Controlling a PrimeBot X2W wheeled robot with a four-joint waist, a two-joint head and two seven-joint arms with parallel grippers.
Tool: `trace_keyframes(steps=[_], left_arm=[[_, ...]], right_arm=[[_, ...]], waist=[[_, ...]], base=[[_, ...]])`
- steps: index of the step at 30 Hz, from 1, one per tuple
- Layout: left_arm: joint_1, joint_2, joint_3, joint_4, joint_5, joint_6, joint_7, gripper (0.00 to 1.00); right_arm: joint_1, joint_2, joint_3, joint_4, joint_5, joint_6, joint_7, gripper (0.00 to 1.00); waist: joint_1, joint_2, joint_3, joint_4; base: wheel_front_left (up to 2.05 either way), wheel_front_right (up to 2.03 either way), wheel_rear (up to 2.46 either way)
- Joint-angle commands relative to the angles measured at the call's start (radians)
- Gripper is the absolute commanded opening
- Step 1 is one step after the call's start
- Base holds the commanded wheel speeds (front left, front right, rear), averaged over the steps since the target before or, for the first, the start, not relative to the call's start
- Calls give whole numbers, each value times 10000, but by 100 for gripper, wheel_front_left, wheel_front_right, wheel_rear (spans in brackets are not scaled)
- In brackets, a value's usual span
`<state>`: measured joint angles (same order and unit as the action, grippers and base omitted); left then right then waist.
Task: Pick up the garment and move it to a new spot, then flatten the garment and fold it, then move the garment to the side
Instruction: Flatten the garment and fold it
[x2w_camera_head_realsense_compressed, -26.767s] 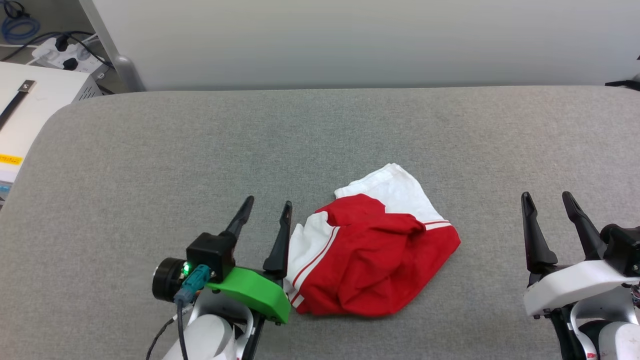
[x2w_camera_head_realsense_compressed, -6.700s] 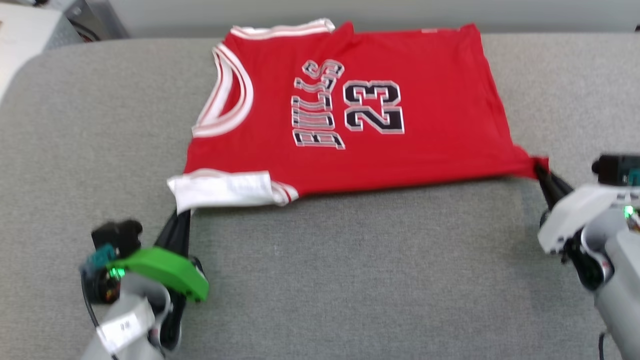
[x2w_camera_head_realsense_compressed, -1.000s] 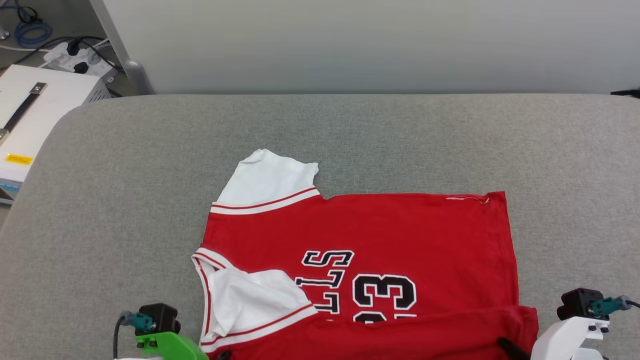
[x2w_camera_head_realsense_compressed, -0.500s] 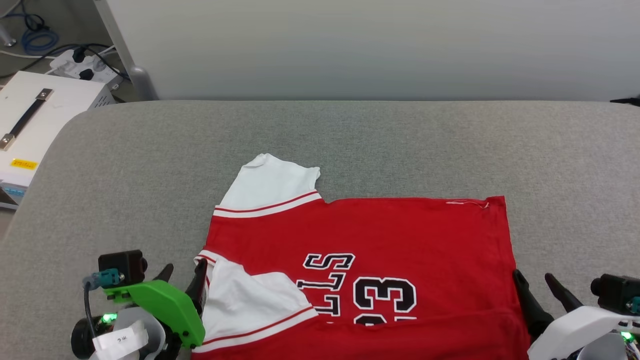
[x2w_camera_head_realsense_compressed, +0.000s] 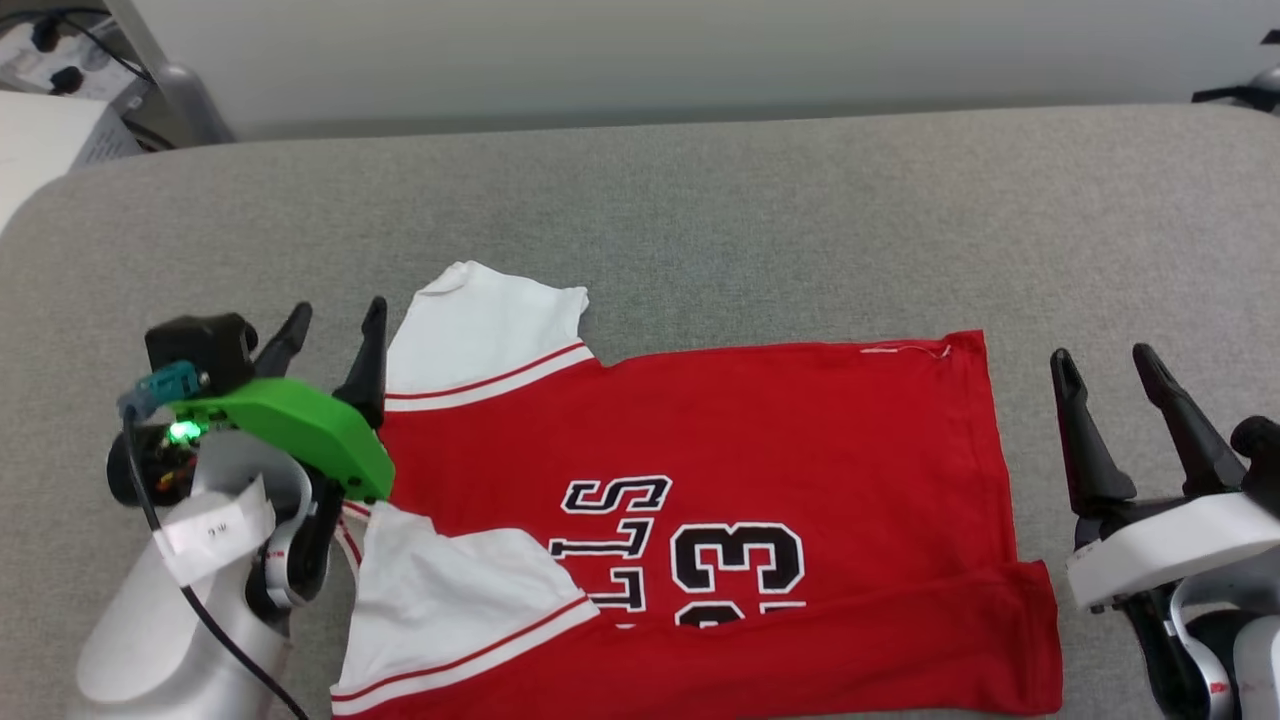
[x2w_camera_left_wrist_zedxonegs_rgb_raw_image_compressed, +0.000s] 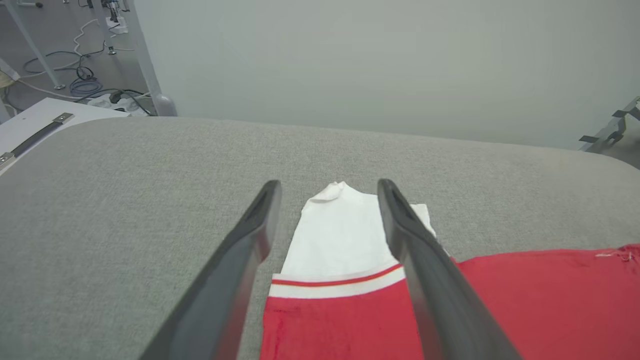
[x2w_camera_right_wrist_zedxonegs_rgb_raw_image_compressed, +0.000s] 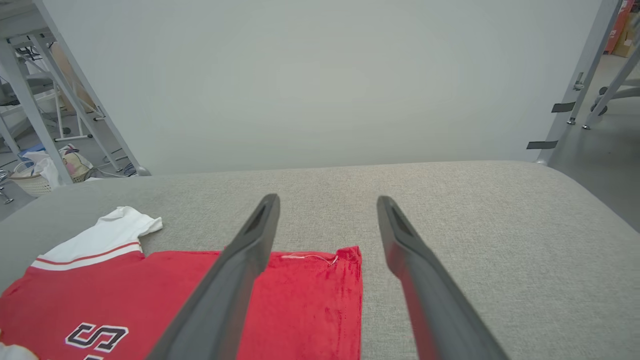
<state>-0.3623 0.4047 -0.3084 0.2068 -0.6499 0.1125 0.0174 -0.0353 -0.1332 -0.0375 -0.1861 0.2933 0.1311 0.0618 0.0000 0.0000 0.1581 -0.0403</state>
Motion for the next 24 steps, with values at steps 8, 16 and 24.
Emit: trace_keyframes(steps=[8,16,24], left_arm=[[-2918,323,-3,1785,-506,-1457,1056,100],[-4810,840,-772,3450,-1234,-2305,3768,100],[-5425,1308,-1717,4404,-1840,-2414,6669,100]], right_arm=[[-873,-59,133,-252,38,-4,-194,100],[-1260,-13,451,134,524,-4,-510,100],[-1494,-27,738,630,1018,-4,-815,100]], waist=[[0,0,2088,-947],[0,0,2880,-1322],[0,0,3279,-1663]], base=[[0,0,0],[0,0,0],[0,0,0]])
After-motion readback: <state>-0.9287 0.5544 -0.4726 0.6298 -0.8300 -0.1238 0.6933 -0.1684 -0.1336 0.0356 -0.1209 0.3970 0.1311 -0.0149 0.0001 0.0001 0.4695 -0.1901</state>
